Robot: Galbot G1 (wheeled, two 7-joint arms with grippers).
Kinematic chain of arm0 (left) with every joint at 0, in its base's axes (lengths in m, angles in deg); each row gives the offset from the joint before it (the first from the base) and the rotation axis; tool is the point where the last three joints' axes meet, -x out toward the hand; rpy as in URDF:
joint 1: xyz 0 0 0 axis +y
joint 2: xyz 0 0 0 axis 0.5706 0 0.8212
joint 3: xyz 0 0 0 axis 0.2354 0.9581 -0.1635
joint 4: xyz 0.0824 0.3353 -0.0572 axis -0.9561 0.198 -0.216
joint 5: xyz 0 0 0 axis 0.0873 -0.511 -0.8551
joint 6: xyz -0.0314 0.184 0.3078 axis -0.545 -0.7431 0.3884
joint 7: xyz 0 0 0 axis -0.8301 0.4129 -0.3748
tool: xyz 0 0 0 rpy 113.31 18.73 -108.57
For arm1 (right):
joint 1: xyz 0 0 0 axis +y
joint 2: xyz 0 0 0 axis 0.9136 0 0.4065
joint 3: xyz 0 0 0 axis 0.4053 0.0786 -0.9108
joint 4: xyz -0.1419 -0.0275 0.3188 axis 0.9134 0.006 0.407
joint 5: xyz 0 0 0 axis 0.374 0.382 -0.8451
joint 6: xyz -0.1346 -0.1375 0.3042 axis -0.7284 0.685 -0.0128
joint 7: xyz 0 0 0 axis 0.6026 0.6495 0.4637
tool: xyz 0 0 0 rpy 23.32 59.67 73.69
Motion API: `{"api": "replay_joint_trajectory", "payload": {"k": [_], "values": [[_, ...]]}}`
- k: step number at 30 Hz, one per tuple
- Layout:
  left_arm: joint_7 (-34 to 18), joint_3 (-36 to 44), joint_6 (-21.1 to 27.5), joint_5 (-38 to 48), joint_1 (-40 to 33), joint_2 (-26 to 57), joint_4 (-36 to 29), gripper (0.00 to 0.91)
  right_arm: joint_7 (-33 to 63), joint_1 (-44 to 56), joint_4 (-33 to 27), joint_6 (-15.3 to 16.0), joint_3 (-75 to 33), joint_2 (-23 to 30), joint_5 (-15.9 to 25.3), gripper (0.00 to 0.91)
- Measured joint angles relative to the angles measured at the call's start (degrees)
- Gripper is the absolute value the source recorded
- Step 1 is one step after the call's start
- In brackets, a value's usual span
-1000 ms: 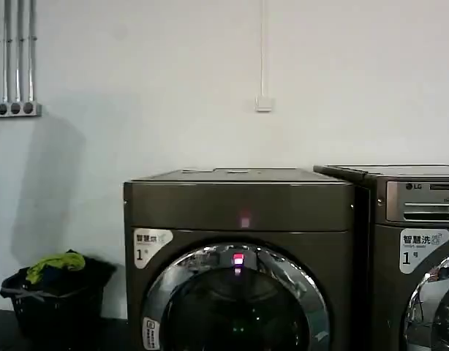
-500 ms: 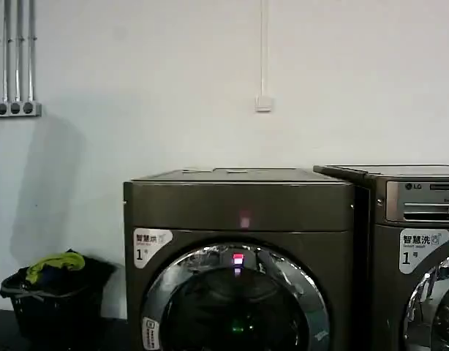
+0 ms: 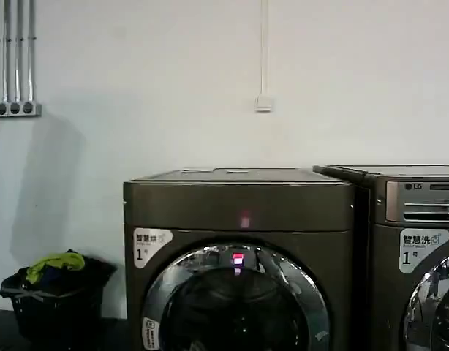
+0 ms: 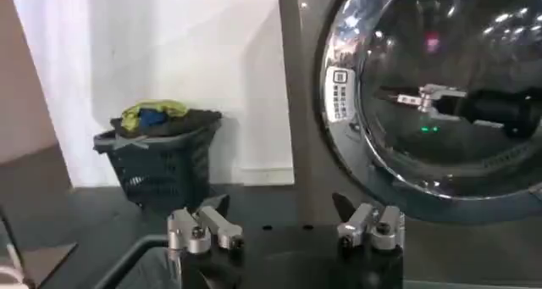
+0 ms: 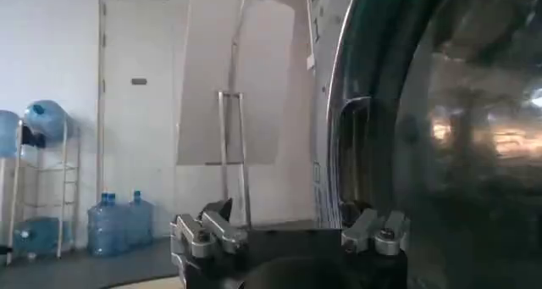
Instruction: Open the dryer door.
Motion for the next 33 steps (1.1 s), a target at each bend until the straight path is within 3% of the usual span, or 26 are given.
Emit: {"api": "replay_joint_trajectory", "payload": {"k": [33], "values": [[-0.2,-0.1,-0.3,0.2,-0.3,0.0,0.0,0.907,-1.2,-1.9,-7.9,0.5,0.3,4.2,0.2,0.907]]}}
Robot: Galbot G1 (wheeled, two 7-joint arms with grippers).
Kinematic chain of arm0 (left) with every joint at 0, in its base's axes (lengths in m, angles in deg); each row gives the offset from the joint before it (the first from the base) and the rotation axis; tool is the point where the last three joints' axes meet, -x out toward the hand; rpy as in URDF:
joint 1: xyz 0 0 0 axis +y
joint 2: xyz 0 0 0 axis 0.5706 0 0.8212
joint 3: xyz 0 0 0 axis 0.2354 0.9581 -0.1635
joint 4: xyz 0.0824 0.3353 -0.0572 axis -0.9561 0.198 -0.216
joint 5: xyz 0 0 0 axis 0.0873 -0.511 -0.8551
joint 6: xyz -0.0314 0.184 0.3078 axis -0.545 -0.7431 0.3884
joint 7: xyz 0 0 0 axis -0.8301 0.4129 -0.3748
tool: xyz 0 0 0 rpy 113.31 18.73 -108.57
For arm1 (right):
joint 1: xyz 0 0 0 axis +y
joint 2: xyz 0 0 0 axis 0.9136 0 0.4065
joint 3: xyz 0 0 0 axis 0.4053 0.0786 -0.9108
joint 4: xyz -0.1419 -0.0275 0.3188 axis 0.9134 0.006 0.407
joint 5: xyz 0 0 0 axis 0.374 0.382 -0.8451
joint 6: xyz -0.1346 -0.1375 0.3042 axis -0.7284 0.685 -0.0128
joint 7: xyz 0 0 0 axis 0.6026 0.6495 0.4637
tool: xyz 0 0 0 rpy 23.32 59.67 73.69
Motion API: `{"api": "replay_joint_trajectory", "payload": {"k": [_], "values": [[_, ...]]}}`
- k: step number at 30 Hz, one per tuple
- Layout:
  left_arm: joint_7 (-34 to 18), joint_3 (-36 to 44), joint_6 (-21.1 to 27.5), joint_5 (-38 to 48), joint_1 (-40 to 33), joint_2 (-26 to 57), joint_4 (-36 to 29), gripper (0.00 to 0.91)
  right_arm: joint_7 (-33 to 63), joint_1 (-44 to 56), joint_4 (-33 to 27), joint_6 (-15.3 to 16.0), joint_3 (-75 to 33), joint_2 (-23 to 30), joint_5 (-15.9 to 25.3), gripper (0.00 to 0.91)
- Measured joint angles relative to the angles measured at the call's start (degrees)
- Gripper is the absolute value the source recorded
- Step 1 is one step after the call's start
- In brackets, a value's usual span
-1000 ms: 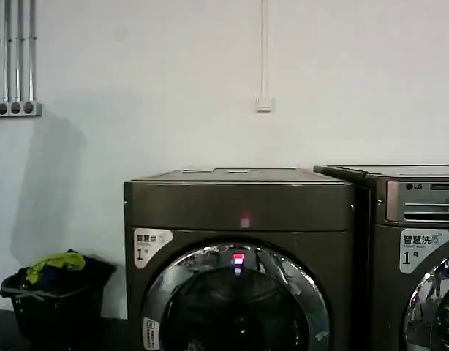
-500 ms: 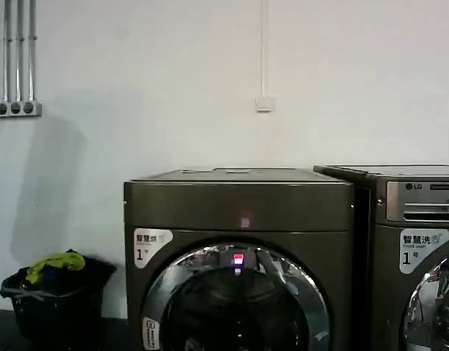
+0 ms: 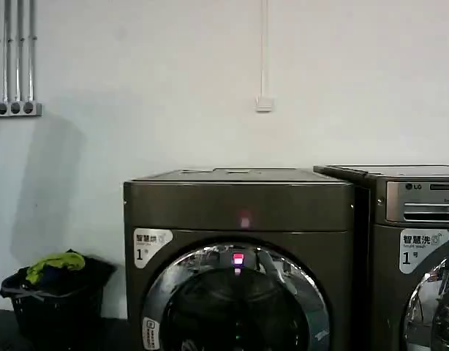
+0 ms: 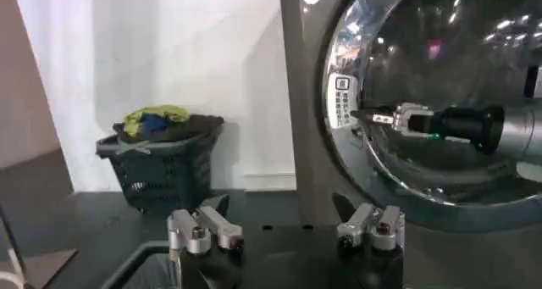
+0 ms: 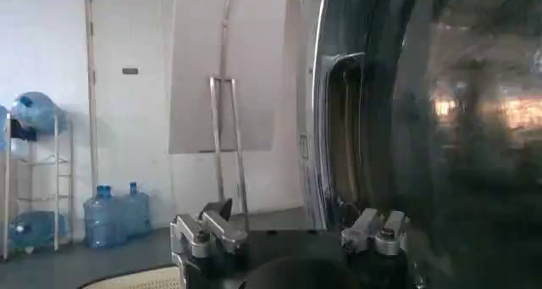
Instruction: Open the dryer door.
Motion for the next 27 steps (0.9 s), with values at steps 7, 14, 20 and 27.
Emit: {"api": "replay_joint_trajectory", "payload": {"k": [7,14,20,27], "values": [[-0.1,0.0,0.0,0.0,0.2,0.0,0.0,0.907,-0.4,-0.5,-1.4,0.2,0.0,1.2,0.0,0.907],[-0.2,0.0,-0.1,0.1,0.2,0.0,0.0,0.907,-1.0,-0.7,-2.0,0.6,0.6,2.0,0.0,0.907],[-0.2,-0.1,-0.1,0.2,-0.2,0.0,0.0,0.907,-1.5,-0.9,-1.7,0.7,1.4,2.0,0.0,0.907],[-0.2,-0.1,-0.1,0.2,-0.6,0.0,0.0,0.907,-4.2,-1.0,-0.8,1.8,1.8,1.2,0.0,0.907]]}}
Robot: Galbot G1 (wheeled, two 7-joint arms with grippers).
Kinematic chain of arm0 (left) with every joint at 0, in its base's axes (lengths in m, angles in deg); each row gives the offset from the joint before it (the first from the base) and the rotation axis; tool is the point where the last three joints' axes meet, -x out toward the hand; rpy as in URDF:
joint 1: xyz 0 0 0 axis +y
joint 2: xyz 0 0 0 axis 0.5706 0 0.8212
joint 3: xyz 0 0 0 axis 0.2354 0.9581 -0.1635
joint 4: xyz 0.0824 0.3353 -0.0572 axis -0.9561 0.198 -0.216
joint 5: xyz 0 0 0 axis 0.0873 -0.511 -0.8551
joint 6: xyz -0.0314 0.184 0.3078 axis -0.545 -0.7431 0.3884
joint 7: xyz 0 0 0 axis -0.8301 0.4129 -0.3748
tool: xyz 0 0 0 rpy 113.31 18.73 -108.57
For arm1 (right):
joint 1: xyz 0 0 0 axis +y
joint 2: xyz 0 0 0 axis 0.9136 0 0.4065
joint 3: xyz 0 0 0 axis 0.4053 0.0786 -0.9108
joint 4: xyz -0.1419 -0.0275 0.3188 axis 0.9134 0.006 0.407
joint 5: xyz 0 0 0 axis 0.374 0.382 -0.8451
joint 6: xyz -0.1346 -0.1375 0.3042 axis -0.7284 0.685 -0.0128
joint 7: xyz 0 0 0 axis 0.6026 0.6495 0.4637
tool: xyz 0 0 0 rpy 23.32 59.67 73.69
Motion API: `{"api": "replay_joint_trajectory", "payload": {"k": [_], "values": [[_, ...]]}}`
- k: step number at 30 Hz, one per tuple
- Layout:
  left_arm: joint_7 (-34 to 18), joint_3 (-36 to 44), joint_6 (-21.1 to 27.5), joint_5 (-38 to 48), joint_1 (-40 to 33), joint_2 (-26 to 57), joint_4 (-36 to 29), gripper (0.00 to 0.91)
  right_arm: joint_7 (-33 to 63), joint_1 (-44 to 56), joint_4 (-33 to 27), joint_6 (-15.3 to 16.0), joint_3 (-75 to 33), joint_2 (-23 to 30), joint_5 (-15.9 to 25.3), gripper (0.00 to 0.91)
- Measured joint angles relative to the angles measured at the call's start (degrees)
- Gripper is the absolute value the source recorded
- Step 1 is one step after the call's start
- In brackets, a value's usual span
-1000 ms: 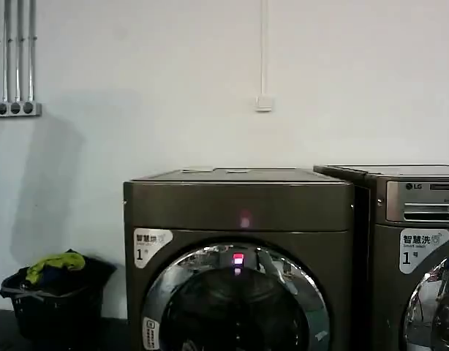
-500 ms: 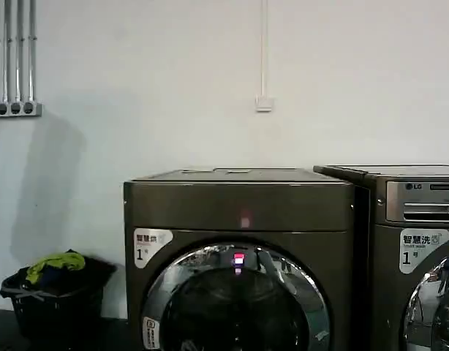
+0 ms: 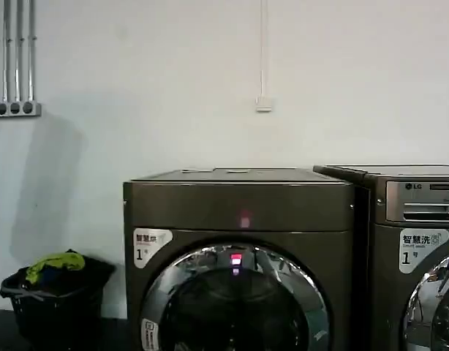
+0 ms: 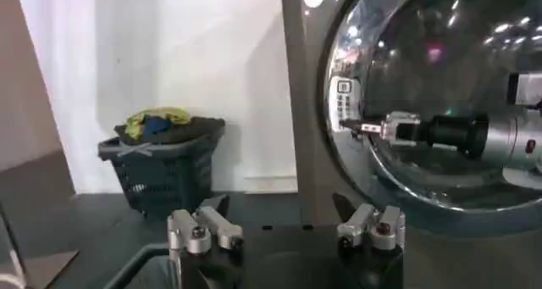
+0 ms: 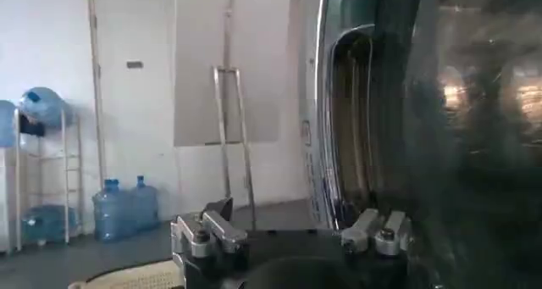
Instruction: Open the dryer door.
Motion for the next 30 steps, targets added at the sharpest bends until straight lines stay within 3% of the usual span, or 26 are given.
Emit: {"api": "replay_joint_trajectory", "payload": {"k": [11,16,30], "values": [[1.1,-2.2,0.6,6.7,-2.3,0.0,0.0,0.907,-5.0,0.1,3.0,0.7,1.6,-2.4,-0.2,0.907],[5.4,-5.1,-1.5,8.5,-4.4,1.3,0.1,0.907,-6.6,0.2,4.2,1.0,2.0,-3.4,-0.2,0.907],[15.7,-12.8,-9.0,14.5,-13.0,13.6,16.3,0.907,-6.5,2.5,10.5,1.7,3.4,-7.6,-0.4,0.907]]}}
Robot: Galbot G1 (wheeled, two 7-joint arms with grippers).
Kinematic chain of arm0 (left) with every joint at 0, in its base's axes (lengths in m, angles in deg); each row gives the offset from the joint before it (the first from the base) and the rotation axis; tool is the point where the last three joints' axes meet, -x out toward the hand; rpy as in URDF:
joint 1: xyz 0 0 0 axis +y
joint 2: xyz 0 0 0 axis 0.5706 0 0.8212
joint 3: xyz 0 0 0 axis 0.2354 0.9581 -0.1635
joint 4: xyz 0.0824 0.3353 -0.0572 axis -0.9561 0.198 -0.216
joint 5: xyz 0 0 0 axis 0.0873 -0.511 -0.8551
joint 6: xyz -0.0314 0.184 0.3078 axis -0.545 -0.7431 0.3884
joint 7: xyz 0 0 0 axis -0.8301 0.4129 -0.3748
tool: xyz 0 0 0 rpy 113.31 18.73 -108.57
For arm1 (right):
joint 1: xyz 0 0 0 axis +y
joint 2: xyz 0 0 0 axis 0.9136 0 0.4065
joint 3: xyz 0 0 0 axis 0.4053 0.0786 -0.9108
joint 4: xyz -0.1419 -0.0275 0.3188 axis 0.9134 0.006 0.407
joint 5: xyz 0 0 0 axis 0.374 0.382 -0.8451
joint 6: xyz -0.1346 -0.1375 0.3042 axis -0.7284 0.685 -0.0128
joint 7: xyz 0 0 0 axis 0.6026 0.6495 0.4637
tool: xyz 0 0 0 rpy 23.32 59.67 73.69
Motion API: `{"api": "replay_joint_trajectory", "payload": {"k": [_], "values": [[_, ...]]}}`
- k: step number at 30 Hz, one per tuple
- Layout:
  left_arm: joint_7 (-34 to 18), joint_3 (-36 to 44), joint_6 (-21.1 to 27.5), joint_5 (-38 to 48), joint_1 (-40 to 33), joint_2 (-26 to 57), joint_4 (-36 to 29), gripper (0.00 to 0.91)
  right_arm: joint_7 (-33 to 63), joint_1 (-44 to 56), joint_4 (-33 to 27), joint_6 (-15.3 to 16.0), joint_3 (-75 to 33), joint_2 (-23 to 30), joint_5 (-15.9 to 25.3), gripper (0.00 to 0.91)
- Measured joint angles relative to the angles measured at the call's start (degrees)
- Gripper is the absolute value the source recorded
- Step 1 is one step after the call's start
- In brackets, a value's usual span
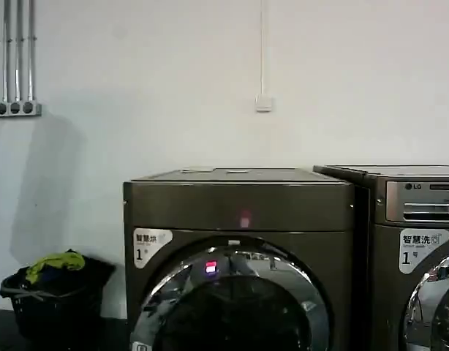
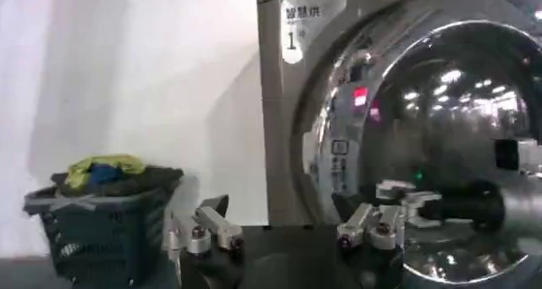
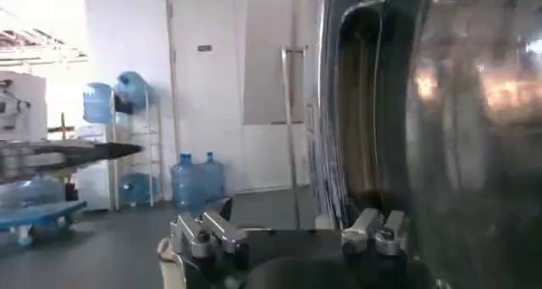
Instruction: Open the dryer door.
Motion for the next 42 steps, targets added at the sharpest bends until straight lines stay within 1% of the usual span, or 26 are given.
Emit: {"api": "replay_joint_trajectory", "payload": {"k": [5,18,24,27,32,37,42], "values": [[1.6,-0.3,-2.5,2.0,-2.7,4.2,5.3,0.907,0.1,0.5,1.9,0.1,0.1,-1.6,0.0,0.907],[4.4,3.6,-9.0,3.6,-8.4,12.9,16.4,0.907,-2.1,2.0,3.9,0.4,0.4,-3.6,0.0,0.907],[4.4,5.0,-10.3,4.2,-10.7,15.9,21.8,0.907,-4.9,2.3,5.0,0.9,0.9,-4.7,0.1,0.907],[4.1,5.9,-10.5,4.4,-12.0,17.1,24.0,0.907,-5.2,2.3,6.0,1.5,1.1,-5.9,-0.1,0.907],[4.0,8.3,-11.3,5.1,-15.1,18.3,27.4,0.907,-4.9,2.5,7.7,1.5,1.2,-7.6,-0.2,0.907],[5.3,11.7,-13.3,5.5,-18.4,19.7,30.5,0.907,-4.9,2.6,8.8,1.7,1.2,-9.0,-0.9,0.907],[6.3,15.0,-15.4,6.8,-21.6,21.7,33.7,0.907,-5.4,2.9,9.1,2.6,0.3,-9.2,-1.9,0.907]]}}
